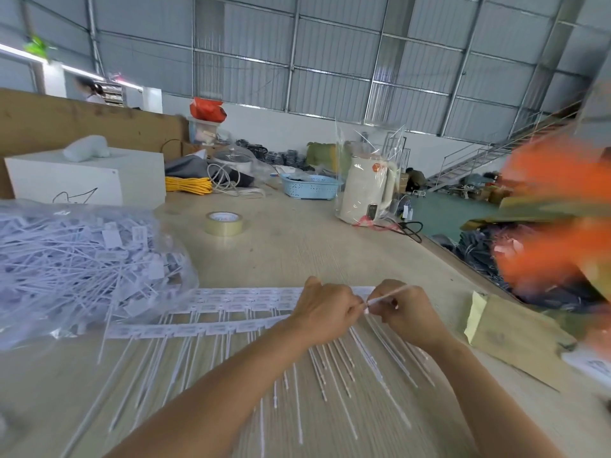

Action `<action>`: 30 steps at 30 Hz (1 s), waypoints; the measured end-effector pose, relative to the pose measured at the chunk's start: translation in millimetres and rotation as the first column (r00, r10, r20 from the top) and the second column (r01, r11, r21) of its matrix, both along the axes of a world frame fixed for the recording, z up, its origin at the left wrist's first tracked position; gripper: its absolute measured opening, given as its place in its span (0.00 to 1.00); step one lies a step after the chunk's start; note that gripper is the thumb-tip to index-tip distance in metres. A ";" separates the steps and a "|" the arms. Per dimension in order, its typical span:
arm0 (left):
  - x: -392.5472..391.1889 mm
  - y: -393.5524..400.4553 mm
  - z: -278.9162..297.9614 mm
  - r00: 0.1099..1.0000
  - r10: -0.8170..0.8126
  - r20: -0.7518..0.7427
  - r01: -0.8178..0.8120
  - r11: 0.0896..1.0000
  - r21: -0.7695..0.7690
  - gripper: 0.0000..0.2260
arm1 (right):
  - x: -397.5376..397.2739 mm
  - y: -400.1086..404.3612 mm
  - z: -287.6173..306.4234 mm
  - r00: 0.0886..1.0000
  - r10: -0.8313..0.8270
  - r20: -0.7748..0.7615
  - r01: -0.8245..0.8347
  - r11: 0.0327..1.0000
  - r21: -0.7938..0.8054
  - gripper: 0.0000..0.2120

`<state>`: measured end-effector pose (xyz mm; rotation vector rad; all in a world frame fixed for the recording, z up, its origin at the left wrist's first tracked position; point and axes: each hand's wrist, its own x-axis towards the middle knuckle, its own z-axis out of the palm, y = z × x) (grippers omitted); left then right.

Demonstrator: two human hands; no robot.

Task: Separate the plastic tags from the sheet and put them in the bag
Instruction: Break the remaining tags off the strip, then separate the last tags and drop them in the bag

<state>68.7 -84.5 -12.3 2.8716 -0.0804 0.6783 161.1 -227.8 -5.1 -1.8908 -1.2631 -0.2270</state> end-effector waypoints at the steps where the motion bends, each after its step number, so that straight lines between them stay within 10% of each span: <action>1: 0.2 0.4 0.6 1.000 -0.020 -0.010 0.019 0.996 -0.086 0.15 | -0.1 0.1 1.2 0.999 -0.038 0.020 0.039 0.999 -0.010 0.15; 5: -1.6 4.7 7.7 0.985 -0.164 -0.047 0.119 0.855 -0.504 0.20 | 9.5 -9.8 9.3 0.960 -0.265 0.089 0.269 0.962 -0.037 0.15; 7: -3.2 7.7 10.6 0.983 -0.176 -0.061 0.121 0.855 -0.505 0.16 | 21.5 -23.7 16.0 0.921 -0.351 -0.168 0.358 0.934 0.009 0.10; 10: -0.8 11.4 8.6 0.997 -0.073 -0.026 0.060 0.942 -0.330 0.09 | 21.0 -31.6 32.5 0.702 -0.043 -0.711 0.255 0.947 0.195 0.06; 13: 0.7 9.8 4.6 0.997 -0.064 -0.051 0.049 0.966 -0.255 0.09 | 3.3 -17.2 38.3 0.458 0.164 -0.874 0.084 0.971 0.226 0.07; 20: -3.4 6.8 7.5 0.989 -0.135 -0.061 0.110 0.945 -0.309 0.02 | -17.7 4.7 18.5 0.572 0.024 -0.820 0.035 0.998 0.053 0.08; 24: -1.0 6.7 7.0 0.990 -0.114 -0.089 0.079 0.942 -0.326 0.25 | -30.0 18.1 9.1 0.561 0.068 -0.825 0.036 0.994 0.106 0.09; 30: -7.4 24.2 10.7 0.958 -0.159 -0.237 0.050 0.910 -0.411 0.22 | -24.9 11.8 12.1 0.642 0.001 -0.767 0.132 0.985 0.111 0.08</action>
